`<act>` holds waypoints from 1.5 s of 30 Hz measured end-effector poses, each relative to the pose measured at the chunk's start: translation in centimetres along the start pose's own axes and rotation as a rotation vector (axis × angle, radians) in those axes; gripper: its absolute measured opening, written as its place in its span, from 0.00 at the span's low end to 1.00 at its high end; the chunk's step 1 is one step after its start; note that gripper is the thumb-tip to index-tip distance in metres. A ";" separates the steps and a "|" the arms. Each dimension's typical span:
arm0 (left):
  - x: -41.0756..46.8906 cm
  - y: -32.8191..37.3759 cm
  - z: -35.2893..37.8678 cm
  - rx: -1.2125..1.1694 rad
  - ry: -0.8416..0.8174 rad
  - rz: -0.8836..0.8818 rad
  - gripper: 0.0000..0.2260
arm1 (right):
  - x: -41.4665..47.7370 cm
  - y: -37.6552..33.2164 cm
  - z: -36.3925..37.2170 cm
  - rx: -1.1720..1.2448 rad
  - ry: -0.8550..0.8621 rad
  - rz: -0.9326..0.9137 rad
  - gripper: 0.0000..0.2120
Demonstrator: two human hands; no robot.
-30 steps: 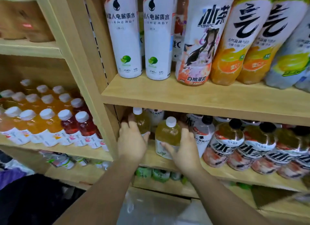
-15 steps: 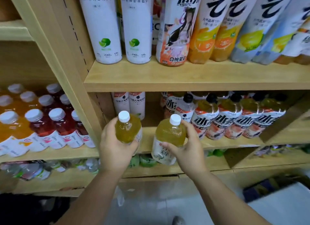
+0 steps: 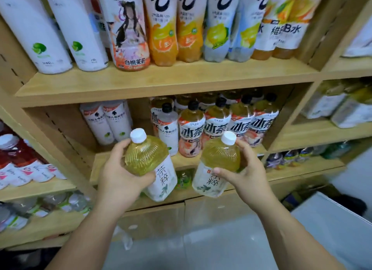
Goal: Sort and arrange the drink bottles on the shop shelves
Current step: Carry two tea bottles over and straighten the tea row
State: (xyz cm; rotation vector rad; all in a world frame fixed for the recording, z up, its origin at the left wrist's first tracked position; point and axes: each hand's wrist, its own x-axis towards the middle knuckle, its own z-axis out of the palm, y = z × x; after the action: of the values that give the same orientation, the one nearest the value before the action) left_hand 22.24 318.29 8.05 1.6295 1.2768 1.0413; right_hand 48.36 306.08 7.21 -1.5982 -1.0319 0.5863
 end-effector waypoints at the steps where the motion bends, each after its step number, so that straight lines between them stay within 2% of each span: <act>1: -0.8 0.9 1.6 -0.010 -0.017 0.017 0.39 | -0.4 0.6 -2.0 0.016 0.015 0.003 0.40; 7: -6.6 6.7 13.5 -0.065 -0.140 0.087 0.38 | -3.8 4.2 -16.1 0.073 0.180 0.002 0.37; 12: -10.3 12.0 23.2 -0.088 -0.248 0.160 0.39 | -6.4 7.0 -28.1 0.032 0.301 0.036 0.38; 18: -11.6 17.2 32.8 -0.109 -0.341 0.212 0.38 | -8.5 8.9 -38.4 0.057 0.448 0.086 0.39; 24: -9.5 19.5 41.7 -0.099 -0.418 0.264 0.41 | -7.2 11.3 -43.9 0.061 0.547 0.135 0.37; 33: -1.5 20.5 55.2 -0.055 -0.488 0.271 0.41 | 2.8 14.0 -50.8 -0.019 0.514 0.152 0.38; 42: 4.9 21.2 64.2 0.095 -0.568 0.209 0.36 | 9.6 16.5 -54.8 -0.059 0.573 0.144 0.39; 45: 6.2 21.6 66.3 0.140 -0.602 0.187 0.38 | 11.1 17.3 -55.8 -0.058 0.546 0.156 0.39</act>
State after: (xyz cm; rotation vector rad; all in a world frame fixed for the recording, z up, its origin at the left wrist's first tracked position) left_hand 92.12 314.04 6.44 1.9974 0.8147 0.4999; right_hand 104.37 286.21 8.25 -1.7653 -0.5238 0.1970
